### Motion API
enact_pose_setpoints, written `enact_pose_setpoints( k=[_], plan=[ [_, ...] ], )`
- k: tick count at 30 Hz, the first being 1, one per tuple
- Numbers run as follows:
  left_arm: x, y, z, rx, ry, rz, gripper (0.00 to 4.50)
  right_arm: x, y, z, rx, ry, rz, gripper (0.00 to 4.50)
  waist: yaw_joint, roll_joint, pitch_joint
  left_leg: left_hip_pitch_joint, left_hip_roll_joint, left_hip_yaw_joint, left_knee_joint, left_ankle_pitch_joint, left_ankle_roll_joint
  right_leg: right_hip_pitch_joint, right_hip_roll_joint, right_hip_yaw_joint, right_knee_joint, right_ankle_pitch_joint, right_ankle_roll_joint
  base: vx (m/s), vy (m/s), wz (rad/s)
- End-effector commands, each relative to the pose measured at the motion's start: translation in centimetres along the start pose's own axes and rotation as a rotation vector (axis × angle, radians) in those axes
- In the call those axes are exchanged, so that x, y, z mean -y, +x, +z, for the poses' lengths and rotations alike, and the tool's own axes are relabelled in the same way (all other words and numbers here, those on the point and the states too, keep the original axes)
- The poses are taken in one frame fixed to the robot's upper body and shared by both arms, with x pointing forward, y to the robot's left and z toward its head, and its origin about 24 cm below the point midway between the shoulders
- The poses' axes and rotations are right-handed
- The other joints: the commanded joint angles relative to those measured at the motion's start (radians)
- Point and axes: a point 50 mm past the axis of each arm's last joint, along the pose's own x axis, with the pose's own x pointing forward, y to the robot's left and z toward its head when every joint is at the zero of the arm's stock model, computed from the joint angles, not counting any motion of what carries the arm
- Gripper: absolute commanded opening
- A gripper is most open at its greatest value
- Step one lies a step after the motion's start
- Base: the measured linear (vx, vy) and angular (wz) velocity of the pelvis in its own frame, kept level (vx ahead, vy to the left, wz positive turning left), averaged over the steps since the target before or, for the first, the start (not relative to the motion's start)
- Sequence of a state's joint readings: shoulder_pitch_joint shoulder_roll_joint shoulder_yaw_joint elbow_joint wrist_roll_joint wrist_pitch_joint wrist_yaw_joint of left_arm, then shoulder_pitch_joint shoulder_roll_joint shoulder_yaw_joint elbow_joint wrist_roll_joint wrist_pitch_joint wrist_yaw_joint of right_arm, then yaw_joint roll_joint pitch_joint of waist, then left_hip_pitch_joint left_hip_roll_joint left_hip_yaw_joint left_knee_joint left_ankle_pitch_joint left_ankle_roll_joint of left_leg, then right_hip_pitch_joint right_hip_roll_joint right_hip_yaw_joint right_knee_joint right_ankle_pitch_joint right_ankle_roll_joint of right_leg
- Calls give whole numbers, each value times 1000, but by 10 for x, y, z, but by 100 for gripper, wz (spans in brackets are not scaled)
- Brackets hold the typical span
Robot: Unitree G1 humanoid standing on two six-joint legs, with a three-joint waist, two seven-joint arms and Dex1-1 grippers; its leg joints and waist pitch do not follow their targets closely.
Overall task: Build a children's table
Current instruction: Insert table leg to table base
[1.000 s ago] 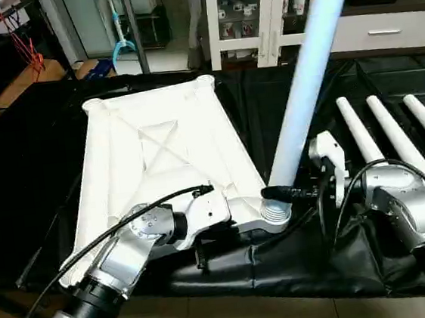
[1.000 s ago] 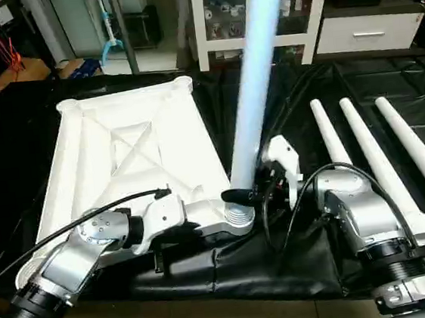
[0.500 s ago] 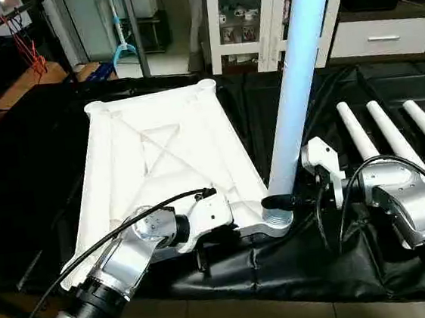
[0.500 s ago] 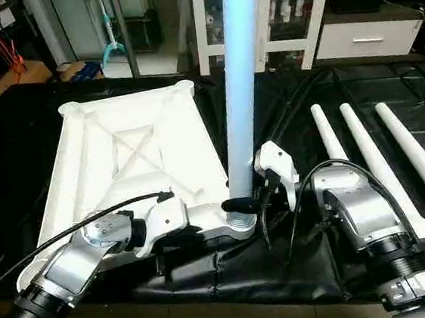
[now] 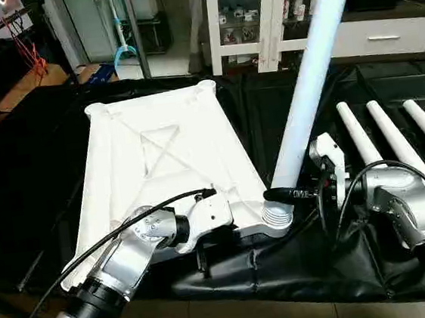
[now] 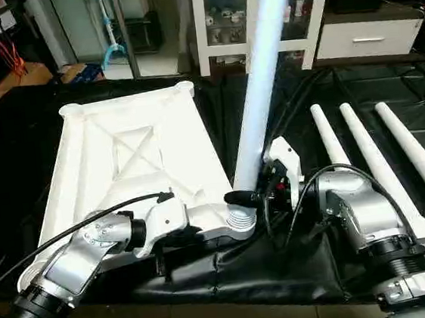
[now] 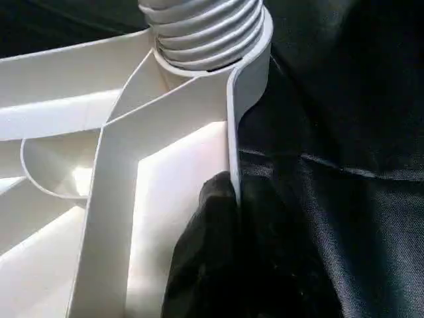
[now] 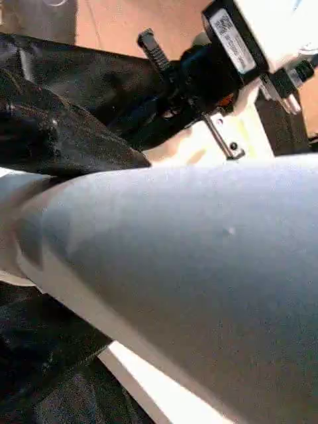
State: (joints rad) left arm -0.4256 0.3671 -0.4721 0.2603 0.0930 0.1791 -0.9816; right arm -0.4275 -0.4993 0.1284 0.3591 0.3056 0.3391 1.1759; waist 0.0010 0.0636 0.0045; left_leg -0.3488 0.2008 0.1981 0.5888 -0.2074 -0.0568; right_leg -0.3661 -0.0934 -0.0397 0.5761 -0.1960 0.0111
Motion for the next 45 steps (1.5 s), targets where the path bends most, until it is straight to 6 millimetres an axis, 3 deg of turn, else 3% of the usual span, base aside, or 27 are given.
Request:
enact_pose_setpoints(
  k=[1, 7, 8, 10, 16, 26, 27, 32, 38, 45],
  plan=[
    [2, 0, -7, -47, -1, -10, 0, -13, 0, -65, -330, 112, 27, 186, -9, -2, -16, 9, 30, -22, -95, -420, -18, 0, -37, 22, -80, -340, -187, 0, 0, 0],
    [3, 1, -7, -46, -2, -10, 0, -18, -6, -78, -480, 24, 71, 186, -8, -5, -15, 11, 33, -22, -96, -435, -21, -5, -36, 24, -82, -348, -182, 0, 0, 0],
    [3, 0, -7, -47, -2, -10, 0, -18, -7, -81, -506, 4, 78, 186, -9, -6, -9, 10, 31, -22, -98, -464, -23, -9, -35, 23, -87, -391, -169, 0, 0, 0],
    [3, 0, -8, -47, -3, -11, 0, -19, -8, -82, -522, -6, 89, 186, -11, -5, -12, 15, 31, -25, -99, -477, -31, -10, -36, 26, -89, -400, -162, 0, 0, 0],
    [4, 0, -8, -47, -4, -11, 0, -18, -6, -77, -502, 0, 97, 186, -16, -6, -17, 12, 32, -27, -104, -490, -38, -4, -31, 24, -81, -316, -181, 0, 0, 0],
    [4, 1, -7, -47, -7, -11, 0, -7, 6, -53, -348, 43, 59, 186, -21, -10, -15, 9, 32, -26, -104, -491, -32, -8, -35, 25, -86, -355, -180, 0, 0, 0],
    [4, 1, -8, -47, -8, -10, 0, -6, 5, -53, -337, 57, 54, 186, -24, -15, -14, 7, 31, -27, -105, -499, -33, -8, -35, 25, -87, -374, -173, 0, 0, 0],
    [5, 0, -8, -46, -11, -7, 0, -10, -1, -64, -343, 110, 54, 186, -27, -15, -13, 9, 32, -31, -106, -517, -36, -12, -37, 26, -92, -420, -154, 0, 0, 0],
    [5, 0, -9, -48, -11, -9, 0, -13, -2, -72, -334, 161, 52, 186, -29, -11, -13, 6, 33, -30, -108, -511, -39, -11, -36, 25, -89, -384, -162, 0, 0, 0],
    [5, 0, -8, -46, -7, -14, 0, -14, -8, -87, -374, 192, 22, 186, -30, -8, -10, 9, 33, -34, -110, -545, -44, -16, -37, 26, -95, -440, -145, 0, 0, 0]
  ],
)
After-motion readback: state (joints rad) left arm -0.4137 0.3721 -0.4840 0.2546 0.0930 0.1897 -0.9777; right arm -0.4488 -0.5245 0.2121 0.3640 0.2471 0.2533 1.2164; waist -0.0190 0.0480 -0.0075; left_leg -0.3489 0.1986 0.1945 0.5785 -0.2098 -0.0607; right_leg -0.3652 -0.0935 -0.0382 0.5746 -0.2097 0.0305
